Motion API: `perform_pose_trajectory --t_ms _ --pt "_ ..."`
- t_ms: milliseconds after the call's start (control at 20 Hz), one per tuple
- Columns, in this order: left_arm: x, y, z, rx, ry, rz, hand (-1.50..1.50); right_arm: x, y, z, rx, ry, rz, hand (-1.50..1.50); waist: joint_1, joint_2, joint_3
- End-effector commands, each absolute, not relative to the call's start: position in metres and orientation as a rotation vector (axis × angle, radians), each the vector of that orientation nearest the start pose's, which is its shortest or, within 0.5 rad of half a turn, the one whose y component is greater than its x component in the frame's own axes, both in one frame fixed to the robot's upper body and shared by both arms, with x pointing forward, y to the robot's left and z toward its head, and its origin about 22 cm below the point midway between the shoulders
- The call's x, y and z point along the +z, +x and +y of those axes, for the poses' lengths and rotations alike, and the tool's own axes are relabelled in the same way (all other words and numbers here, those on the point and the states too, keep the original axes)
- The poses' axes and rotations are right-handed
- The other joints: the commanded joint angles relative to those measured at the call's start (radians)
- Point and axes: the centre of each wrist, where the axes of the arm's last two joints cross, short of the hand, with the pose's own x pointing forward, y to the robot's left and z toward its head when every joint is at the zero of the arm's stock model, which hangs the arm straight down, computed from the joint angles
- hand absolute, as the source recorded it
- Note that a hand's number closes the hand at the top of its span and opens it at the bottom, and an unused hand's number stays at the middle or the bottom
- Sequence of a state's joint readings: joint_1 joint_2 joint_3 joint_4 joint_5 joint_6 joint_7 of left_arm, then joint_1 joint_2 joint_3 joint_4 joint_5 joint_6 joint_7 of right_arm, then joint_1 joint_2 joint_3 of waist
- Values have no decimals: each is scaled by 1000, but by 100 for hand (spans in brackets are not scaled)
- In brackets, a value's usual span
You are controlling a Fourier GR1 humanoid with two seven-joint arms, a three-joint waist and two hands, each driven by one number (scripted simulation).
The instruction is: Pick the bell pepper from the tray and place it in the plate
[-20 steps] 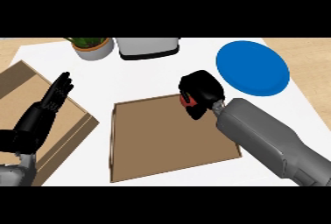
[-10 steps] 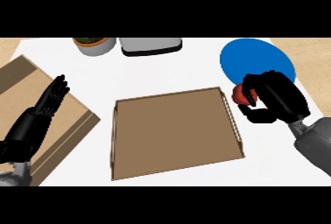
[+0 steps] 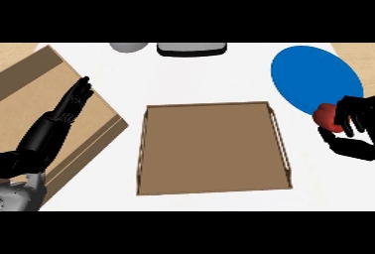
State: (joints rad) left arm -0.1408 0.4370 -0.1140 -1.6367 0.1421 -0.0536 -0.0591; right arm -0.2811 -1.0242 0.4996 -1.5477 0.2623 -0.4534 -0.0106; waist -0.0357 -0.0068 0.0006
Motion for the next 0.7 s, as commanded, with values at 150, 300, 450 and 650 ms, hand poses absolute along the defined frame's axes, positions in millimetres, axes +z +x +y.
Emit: perform_pose_trajectory --t_ms 150,300,450,650 --pt "85 280 270 -455 22 -1777 0 100 309 -375 881 -995 -1727 150 48 11 1" --pt "75 267 237 -443 2 -1789 0 90 324 -387 884 -1061 -1711 150 49 10 0" --pt "83 272 262 -483 13 -1797 0 85 343 -409 877 -1077 -1693 150 61 13 1" --pt "94 288 252 -461 2 -1791 0 90 371 -407 950 -1127 -1568 150 71 18 1"
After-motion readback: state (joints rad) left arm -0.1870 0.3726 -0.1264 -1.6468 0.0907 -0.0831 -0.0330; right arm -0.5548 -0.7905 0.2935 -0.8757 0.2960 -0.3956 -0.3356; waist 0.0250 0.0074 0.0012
